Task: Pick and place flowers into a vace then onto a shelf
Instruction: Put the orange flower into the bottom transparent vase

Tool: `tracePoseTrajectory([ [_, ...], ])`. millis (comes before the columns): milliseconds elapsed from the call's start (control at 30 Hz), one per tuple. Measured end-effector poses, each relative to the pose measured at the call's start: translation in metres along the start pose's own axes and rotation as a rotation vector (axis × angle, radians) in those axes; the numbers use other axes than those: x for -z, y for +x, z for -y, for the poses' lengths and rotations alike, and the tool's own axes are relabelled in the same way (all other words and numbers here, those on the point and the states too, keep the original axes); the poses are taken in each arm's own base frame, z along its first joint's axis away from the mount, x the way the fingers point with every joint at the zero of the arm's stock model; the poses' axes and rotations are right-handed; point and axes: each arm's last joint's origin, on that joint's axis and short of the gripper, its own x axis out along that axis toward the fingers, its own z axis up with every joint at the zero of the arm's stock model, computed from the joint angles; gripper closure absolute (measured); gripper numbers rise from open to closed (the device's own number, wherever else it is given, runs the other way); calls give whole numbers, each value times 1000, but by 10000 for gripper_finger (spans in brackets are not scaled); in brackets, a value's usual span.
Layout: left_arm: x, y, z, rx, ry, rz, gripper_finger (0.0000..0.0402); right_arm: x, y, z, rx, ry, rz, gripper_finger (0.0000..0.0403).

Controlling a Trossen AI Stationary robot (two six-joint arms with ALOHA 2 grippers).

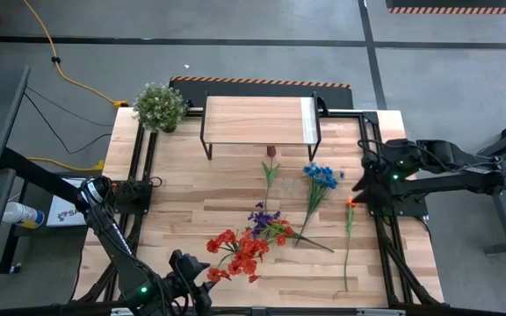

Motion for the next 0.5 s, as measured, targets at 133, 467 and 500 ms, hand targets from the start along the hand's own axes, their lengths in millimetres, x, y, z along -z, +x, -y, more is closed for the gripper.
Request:
tracePoseTrajectory([
  [133, -1, 0, -5, -38, 21, 8, 119, 3, 0, 0, -37, 134, -68, 132],
  [467, 1, 0, -7, -62, 10, -64, 119, 16, -2, 11, 149, 459, -130, 132],
  [500, 1, 0, -7, -65, 10, -80, 119, 17, -2, 12, 171, 474, -127, 132],
])
